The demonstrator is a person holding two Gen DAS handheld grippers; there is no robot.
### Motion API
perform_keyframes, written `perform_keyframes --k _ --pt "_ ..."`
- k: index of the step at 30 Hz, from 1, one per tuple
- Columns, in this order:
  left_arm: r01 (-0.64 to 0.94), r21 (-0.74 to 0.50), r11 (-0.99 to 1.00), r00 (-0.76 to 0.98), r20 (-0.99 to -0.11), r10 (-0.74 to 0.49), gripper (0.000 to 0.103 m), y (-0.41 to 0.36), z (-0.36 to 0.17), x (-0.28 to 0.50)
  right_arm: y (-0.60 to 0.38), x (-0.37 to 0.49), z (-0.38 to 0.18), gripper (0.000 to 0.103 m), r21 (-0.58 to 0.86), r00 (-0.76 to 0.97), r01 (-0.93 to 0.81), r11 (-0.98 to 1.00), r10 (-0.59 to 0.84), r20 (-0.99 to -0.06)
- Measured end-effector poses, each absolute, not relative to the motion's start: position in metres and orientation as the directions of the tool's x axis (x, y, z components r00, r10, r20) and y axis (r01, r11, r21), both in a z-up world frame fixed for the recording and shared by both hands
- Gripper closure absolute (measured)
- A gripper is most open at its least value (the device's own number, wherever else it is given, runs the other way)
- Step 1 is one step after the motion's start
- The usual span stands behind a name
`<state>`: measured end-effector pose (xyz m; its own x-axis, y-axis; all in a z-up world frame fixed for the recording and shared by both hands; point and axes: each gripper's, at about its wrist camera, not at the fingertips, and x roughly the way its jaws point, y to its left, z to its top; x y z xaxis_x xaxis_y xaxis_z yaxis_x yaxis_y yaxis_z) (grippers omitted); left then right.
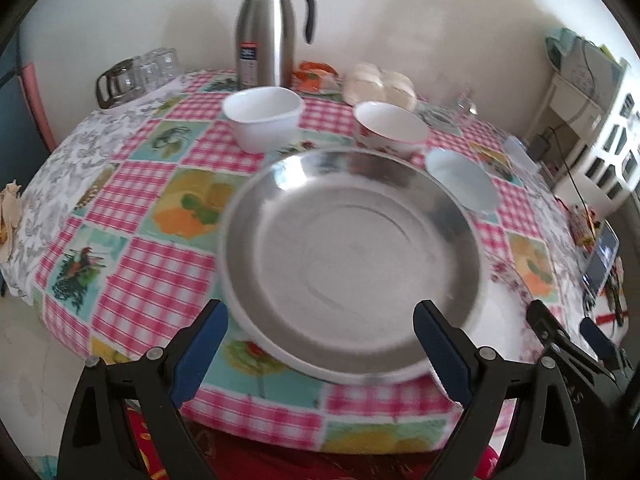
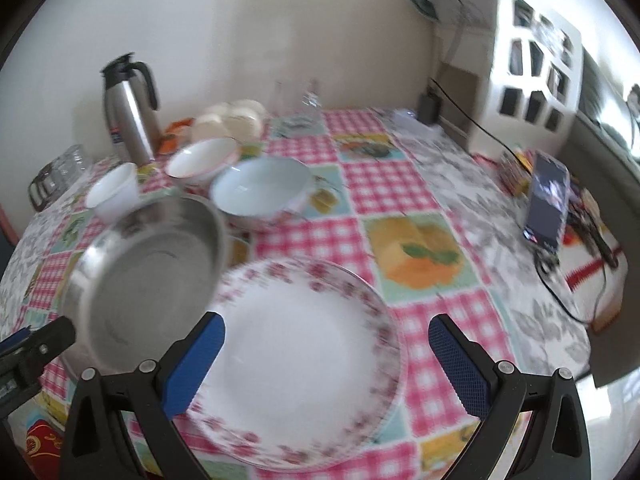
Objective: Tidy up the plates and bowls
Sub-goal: 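Close the right tool on the floral plate rim while the left tool grips it too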
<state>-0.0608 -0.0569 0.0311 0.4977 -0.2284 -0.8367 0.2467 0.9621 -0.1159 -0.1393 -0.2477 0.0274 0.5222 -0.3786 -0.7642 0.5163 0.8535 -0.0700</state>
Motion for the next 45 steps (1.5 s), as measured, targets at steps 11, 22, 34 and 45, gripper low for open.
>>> perform_keyframes --k 11,22,34,45 --pt "0.332 -0.133 0.934 0.404 -0.875 -0.267 0.009 -0.099 0.014 -0.092 -0.289 -0.16 0.005 0.0 -0.019 0.436 0.584 0.811 -0.334 -0.836" --pt "0.355 -0.091 0.931 0.428 -0.869 -0.248 0.018 -0.118 0.014 -0.112 -0.302 -0.162 -0.01 0.001 -0.015 0.39 0.602 0.798 -0.31 -0.867" --pt "0.383 -0.128 0.915 0.35 -0.896 -0.272 0.04 -0.128 0.002 -0.12 -0.303 -0.154 -0.034 0.018 -0.031 0.33 0.597 0.802 -0.28 -0.902" --pt "0.365 -0.124 0.923 0.319 -0.914 -0.249 0.05 -0.142 -0.012 -0.114 -0.308 -0.152 -0.031 0.057 -0.058 0.359 0.597 0.8 -0.331 -0.873"
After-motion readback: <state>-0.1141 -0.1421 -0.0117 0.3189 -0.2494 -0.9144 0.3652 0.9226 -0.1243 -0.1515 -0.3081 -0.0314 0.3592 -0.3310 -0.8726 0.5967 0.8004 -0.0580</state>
